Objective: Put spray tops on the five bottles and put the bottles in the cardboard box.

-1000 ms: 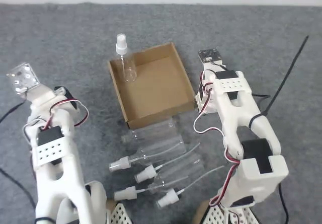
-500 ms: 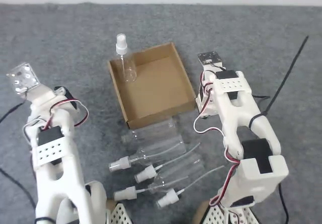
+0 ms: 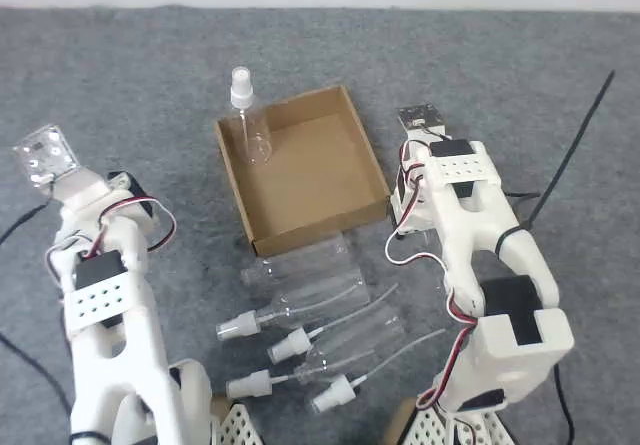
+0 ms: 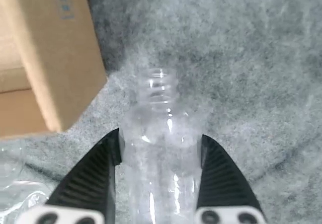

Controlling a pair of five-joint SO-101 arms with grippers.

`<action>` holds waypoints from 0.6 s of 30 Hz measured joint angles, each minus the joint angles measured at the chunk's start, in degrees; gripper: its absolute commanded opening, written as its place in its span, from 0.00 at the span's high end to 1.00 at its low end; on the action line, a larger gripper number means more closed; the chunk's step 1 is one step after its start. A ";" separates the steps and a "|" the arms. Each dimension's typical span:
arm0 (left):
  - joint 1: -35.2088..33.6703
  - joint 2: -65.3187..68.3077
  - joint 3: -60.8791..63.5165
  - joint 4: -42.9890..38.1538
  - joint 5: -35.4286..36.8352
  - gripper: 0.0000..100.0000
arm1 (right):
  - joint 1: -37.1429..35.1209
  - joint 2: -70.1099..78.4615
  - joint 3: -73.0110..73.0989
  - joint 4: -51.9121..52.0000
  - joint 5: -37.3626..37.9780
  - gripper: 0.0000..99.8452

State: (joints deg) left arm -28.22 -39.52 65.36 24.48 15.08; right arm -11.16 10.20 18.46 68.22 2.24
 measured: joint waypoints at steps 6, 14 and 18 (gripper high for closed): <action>0.00 0.00 0.00 0.00 0.00 0.97 | -0.35 -4.92 0.00 3.08 0.00 0.96; 0.00 0.00 -0.79 3.78 0.00 0.97 | -0.26 -6.24 0.09 2.81 0.00 0.96; 0.00 0.00 -5.63 11.96 -0.26 0.97 | -0.26 -6.24 0.09 2.73 0.00 0.96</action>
State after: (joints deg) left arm -28.22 -39.52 59.74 36.44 14.81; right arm -11.43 3.96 18.55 70.95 2.24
